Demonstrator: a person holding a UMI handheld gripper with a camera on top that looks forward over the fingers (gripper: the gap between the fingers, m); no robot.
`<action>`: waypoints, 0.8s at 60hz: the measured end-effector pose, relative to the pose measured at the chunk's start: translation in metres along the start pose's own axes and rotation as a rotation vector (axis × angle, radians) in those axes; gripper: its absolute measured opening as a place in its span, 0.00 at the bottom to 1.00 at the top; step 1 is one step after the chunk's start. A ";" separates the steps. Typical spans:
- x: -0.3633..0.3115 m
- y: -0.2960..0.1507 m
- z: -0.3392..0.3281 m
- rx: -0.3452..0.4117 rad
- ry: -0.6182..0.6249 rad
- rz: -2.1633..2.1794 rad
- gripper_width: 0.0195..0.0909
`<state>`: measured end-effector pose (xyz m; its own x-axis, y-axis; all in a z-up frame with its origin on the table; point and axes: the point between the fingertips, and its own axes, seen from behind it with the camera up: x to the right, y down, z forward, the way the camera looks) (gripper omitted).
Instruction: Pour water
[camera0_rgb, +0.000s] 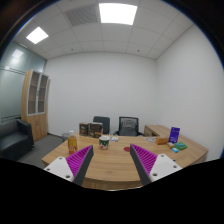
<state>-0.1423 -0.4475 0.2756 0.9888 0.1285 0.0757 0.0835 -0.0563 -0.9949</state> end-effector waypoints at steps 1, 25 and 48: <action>0.000 0.000 0.000 -0.001 -0.002 0.001 0.87; -0.061 0.039 0.041 -0.047 -0.101 0.008 0.86; -0.241 0.108 0.243 -0.086 -0.207 0.010 0.87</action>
<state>-0.4015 -0.2440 0.1337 0.9439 0.3276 0.0414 0.0925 -0.1417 -0.9856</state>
